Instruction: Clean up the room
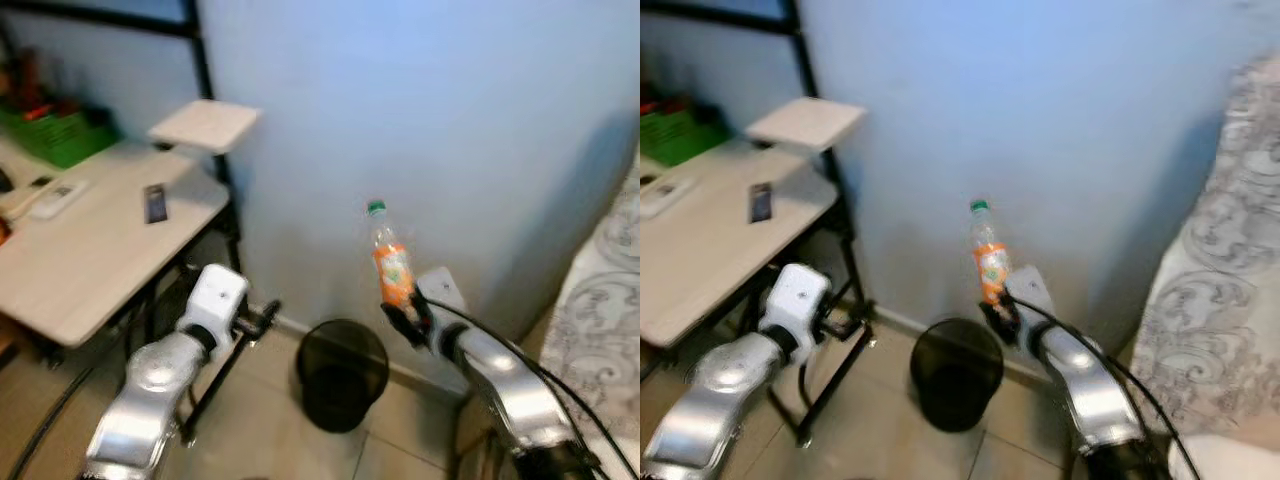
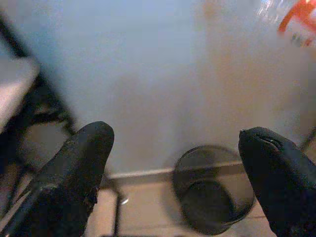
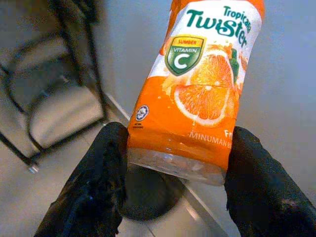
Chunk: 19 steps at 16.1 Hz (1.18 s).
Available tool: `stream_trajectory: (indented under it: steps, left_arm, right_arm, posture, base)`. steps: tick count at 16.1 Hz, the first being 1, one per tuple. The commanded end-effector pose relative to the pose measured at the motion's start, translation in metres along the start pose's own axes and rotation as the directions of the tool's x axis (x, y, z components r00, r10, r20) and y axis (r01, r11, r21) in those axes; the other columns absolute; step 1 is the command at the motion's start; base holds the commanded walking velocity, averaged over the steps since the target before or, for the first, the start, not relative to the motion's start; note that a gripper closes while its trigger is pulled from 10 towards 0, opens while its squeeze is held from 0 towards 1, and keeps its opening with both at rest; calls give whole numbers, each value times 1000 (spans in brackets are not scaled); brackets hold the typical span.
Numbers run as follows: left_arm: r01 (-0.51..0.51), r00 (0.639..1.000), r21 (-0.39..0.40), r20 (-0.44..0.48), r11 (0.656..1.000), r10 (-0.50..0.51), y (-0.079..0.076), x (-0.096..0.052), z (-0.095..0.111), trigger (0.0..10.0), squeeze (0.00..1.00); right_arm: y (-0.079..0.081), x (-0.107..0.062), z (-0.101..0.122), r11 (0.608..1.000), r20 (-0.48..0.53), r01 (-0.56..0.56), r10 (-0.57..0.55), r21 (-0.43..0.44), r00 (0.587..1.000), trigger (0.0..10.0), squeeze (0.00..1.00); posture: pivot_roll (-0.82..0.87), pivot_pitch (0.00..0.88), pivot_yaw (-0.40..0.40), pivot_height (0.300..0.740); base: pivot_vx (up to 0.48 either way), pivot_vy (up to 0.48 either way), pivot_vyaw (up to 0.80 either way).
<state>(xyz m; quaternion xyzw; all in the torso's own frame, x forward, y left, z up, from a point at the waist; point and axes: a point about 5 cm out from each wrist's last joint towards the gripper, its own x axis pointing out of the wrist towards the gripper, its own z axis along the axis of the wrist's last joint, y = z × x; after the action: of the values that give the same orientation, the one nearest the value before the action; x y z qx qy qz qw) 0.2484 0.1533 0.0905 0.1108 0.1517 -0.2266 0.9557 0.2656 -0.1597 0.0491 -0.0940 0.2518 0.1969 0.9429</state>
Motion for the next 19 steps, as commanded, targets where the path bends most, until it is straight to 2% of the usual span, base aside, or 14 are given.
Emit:
stream_trajectory:
  steps: [1, 7, 11, 12, 13, 14, 15, 17, 19]
  left_arm:
    - [-15, 1000, 9, -7, 1000, 15, 6, -4, -1, 10000, 0]
    - [2, 1000, 7, -11, 1000, -2, 5, -4, -2, 10000, 16]
    - [44, 999, 50, -24, 998, -43, 5, -3, -2, 10000, 0]
    - [92, 996, 91, -33, 992, -89, 2, -4, -4, 10000, 0]
    - [118, 993, 108, -36, 987, -115, 0, -4, -4, 10000, 0]
    - [196, 980, 135, -50, 971, -191, -3, -5, -5, 10000, 0]
    - [247, 969, 149, -62, 958, -240, -5, -5, -5, 10000, 0]
    - [357, 934, 189, -97, 915, -345, -7, -8, -7, 10000, 0]
    - [414, 909, 216, -143, 884, -390, -6, -10, -10, 10000, 0]
  right_arm:
    - [4, 3, 6, 1000, 8, -7, 7, 0, 1000, 10000, 0]
    - [5, 2, 3, 1000, 2, -9, 9, 0, 1000, 10000, 0]
    - [3, 3, -3, 995, -66, -63, 58, -75, 996, 10000, 0]
    - [0, 3, -8, 974, -100, -96, 77, -204, 992, 10000, 0]
    - [-2, 4, -11, 954, -127, -116, 84, -275, 988, 10000, 0]
    - [-1, 10, -19, 900, -190, -176, 107, -398, 976, 10000, 0]
    - [1, 15, -24, 877, -230, -206, 114, -435, 967, 10000, 0]
    - [5, 29, -38, 889, -318, -196, 61, -415, 946, 10000, 0]
    - [10, 36, -48, 897, -364, -201, 49, -394, 930, 10000, 0]
  posture:
    - [78, 0, -3, 740]
    - [70, 0, 7, 740]
    - [69, 0, 13, 740]
    - [67, 0, 16, 740]
    - [67, 0, 16, 740]
    - [65, 0, 19, 740]
    - [63, 0, 20, 740]
    - [65, 0, 21, 740]
    - [67, 0, 20, 740]
  base:
    - [401, 0, 0]
    - [418, 0, 0]
    - [412, 0, 0]
    - [0, 0, 0]
    - [0, 0, 0]
    - [0, 0, 0]
    - [0, 0, 0]
    - [0, 0, 0]
    - [0, 0, 0]
